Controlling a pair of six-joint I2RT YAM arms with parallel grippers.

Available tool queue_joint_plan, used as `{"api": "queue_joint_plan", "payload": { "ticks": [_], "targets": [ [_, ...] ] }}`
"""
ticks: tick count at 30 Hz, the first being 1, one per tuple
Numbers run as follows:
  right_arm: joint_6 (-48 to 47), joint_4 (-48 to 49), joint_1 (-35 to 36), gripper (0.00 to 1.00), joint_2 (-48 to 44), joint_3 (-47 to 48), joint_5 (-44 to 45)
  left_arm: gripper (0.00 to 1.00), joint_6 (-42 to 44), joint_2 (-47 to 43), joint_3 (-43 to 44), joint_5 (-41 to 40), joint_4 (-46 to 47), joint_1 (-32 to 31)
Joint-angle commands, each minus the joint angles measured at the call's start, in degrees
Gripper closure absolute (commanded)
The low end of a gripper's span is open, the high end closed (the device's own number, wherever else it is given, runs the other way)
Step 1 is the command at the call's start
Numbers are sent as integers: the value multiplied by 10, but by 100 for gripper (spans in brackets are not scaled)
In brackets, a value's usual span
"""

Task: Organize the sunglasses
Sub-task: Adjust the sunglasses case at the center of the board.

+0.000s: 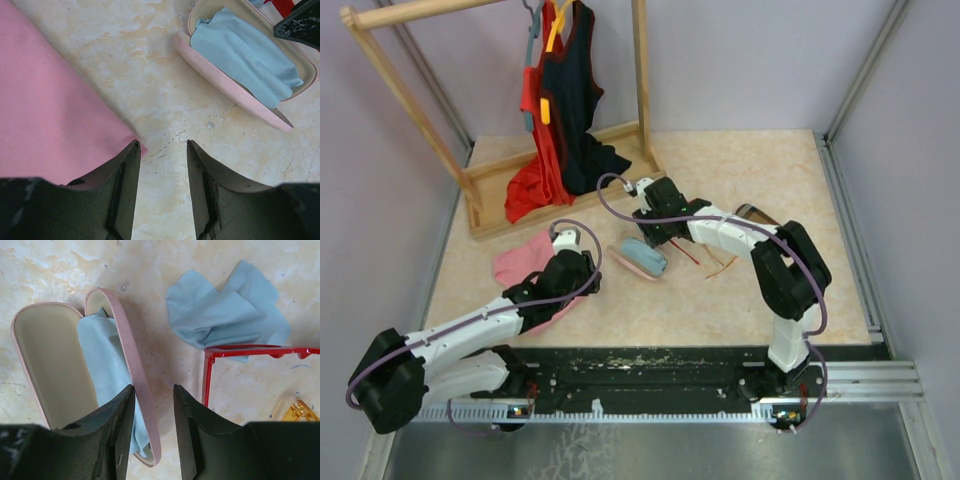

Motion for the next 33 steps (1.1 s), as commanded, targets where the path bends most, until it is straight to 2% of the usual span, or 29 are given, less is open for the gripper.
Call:
{"api": "queue_joint_plan", "payload": {
  "ticks": [1, 7, 16, 25, 33],
  "targets": [
    [-12, 5, -3, 62, 12, 32, 1, 51, 6, -10, 8, 1, 0, 5],
    [-10, 6, -4, 64, 20, 35, -2, 51, 6, -13, 5, -1, 0, 5],
    [15, 8, -4, 81, 4, 16, -10, 51, 9, -10, 9, 1, 2, 6],
    [81, 5, -4, 92, -26, -24, 18, 51, 13, -4, 13, 7, 7, 7],
    [172, 30, -4, 94, -74, -97, 14, 51, 17, 16, 15, 27, 29, 10]
  ]
}}
